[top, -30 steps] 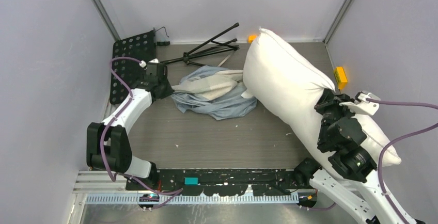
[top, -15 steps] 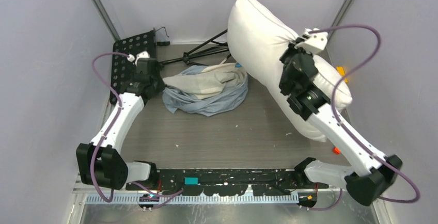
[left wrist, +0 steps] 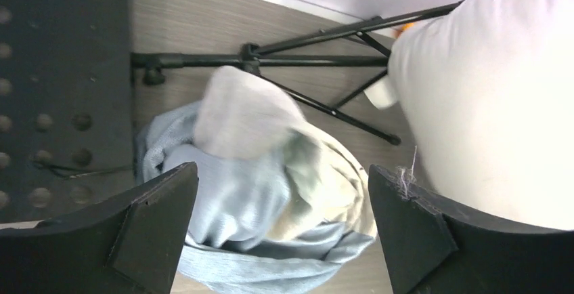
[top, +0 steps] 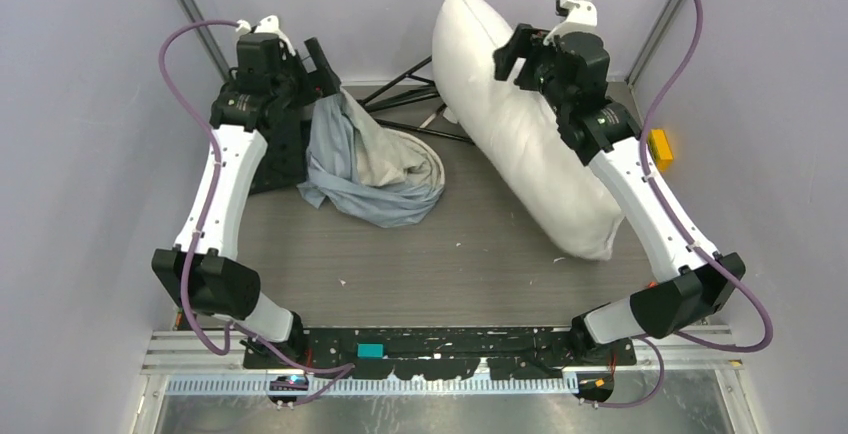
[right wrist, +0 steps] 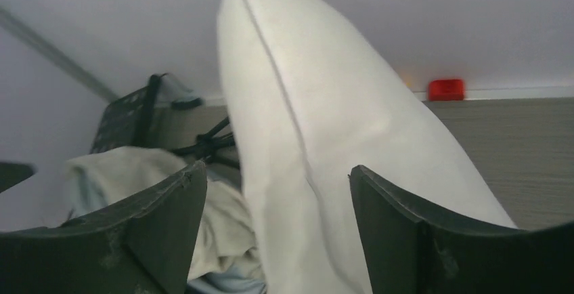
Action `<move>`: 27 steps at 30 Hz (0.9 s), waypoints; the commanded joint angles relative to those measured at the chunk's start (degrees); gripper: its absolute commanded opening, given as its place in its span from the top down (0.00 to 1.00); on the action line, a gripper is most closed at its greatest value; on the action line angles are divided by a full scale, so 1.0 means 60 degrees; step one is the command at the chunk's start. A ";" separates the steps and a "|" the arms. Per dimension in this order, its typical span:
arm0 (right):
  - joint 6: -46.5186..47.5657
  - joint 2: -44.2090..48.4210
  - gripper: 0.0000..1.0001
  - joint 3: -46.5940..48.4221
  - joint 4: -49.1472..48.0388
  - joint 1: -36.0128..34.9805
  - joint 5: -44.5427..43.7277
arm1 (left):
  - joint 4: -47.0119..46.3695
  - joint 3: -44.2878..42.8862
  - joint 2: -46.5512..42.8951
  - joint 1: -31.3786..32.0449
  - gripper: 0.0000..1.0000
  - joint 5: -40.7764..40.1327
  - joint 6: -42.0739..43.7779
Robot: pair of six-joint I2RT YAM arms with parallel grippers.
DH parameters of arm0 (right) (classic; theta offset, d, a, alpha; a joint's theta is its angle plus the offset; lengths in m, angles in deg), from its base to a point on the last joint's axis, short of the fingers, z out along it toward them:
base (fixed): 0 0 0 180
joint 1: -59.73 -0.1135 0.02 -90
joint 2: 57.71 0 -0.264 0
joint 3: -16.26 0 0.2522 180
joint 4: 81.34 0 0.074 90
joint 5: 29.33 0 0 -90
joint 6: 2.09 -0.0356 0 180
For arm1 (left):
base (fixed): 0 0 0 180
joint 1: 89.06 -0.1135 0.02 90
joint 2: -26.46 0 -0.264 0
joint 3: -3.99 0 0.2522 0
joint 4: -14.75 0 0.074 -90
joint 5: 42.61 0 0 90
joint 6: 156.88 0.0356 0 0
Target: Remove the pillowcase from the pillow
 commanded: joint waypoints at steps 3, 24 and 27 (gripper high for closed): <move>-0.0471 0.0652 0.14 0.0396 0.1295 -0.0156 0.3369 | -0.0578 0.1673 -0.1502 -0.0051 0.00 0.0860 0.0439; 0.0232 0.4362 0.07 -0.8900 -0.2858 0.1645 -0.3298 | -0.6798 1.1202 -0.6462 -0.0033 0.00 -0.2270 0.0861; 0.0623 0.4243 0.06 -1.0454 -0.4609 0.1636 -0.3090 | -0.8105 1.2099 -0.6122 -0.0043 0.00 -0.2453 0.1409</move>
